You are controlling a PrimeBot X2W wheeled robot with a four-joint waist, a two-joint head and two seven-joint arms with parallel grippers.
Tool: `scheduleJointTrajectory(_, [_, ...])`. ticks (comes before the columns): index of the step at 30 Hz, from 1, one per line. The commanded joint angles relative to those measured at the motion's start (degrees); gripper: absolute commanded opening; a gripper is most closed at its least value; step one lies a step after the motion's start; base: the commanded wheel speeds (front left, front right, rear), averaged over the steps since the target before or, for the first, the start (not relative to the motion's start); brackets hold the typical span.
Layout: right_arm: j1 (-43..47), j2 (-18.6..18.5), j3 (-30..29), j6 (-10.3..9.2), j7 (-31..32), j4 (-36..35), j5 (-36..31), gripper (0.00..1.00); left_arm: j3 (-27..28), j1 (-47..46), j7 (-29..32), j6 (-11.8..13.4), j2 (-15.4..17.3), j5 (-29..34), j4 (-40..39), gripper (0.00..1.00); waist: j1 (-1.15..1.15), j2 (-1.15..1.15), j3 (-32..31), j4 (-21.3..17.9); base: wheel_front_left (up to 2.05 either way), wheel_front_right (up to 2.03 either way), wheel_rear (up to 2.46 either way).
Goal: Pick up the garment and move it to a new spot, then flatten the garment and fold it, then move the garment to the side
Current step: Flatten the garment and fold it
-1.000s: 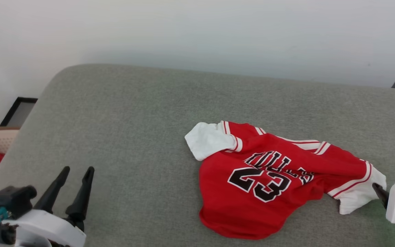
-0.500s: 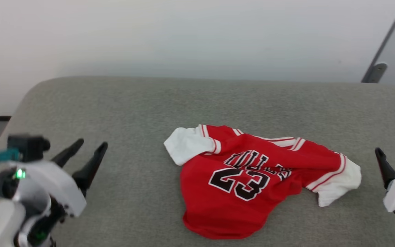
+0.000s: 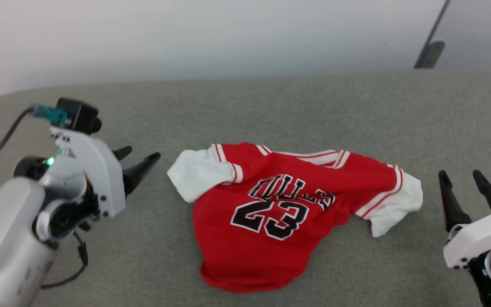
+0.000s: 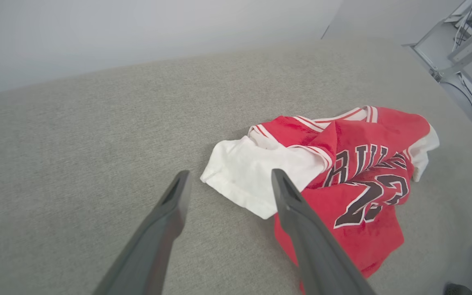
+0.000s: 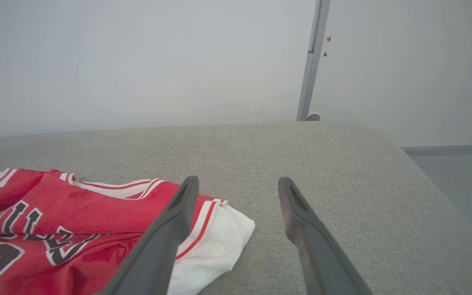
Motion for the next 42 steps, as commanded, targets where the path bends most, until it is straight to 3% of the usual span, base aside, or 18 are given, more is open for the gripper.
scheduleJointTrajectory(1, [-0.2, 0.6, 0.2, -0.08, -0.3, -0.9, -0.8, 1.0, -0.4, -1.8, 1.6, 0.0, -0.6, -0.2, 1.3, 1.0, 0.0, 0.0, 2.9, -2.4, 0.0, 0.0, 0.0])
scheduleJointTrajectory(15, [-3.0, 4.0, 1.3, -0.08, -3.2, -6.0, -2.2, 1.0, -4.4, -10.6, 7.6, -2.0, -3.1, 1.5, 15.4, 1.0, 0.0, 0.0, 11.0, -6.4, 0.0, 0.0, 0.0])
scheduleJointTrajectory(28, [-4.4, 5.1, 1.2, -0.08, -3.8, -5.8, -2.9, 1.0, -7.0, -11.2, 8.4, -3.0, -6.9, 1.0, 26.8, 1.0, 0.0, 0.0, 13.4, -6.4, 0.0, 0.0, 0.0])
scheduleJointTrajectory(29, [-4.6, 5.2, 1.2, -0.08, -3.8, -5.8, -3.0, 1.0, -7.2, -11.2, 8.4, -3.2, -7.3, 0.8, 27.3, 0.45, 0.0, 0.0, 13.4, -6.3, 0.0, 0.0, 0.0])
scheduleJointTrajectory(30, [-4.8, 5.2, 1.1, -0.08, -3.8, -5.7, -3.0, 1.0, -7.2, -11.3, 8.4, -3.4, -7.6, 0.3, 27.9, 0.0, 0.0, 0.0, 13.4, -6.2, 0.0, 0.0, 0.0])
scheduleJointTrajectory(34, [-4.7, 5.1, 0.9, -0.08, -4.0, -5.8, -3.1, 1.0, -7.1, -12.0, 8.0, -3.9, -8.2, -0.6, 29.1, 0.0, 0.0, 0.0, 13.1, -5.6, 0.0, 0.0, 0.0])
scheduleJointTrajectory(42, [-3.6, 4.4, 0.1, -0.08, -3.6, -6.0, -3.5, 1.0, -6.6, -13.9, 3.0, -4.3, -4.4, 1.1, 29.3, 0.0, 0.0, 0.0, 10.9, -3.2, 0.0, 0.0, 0.0])
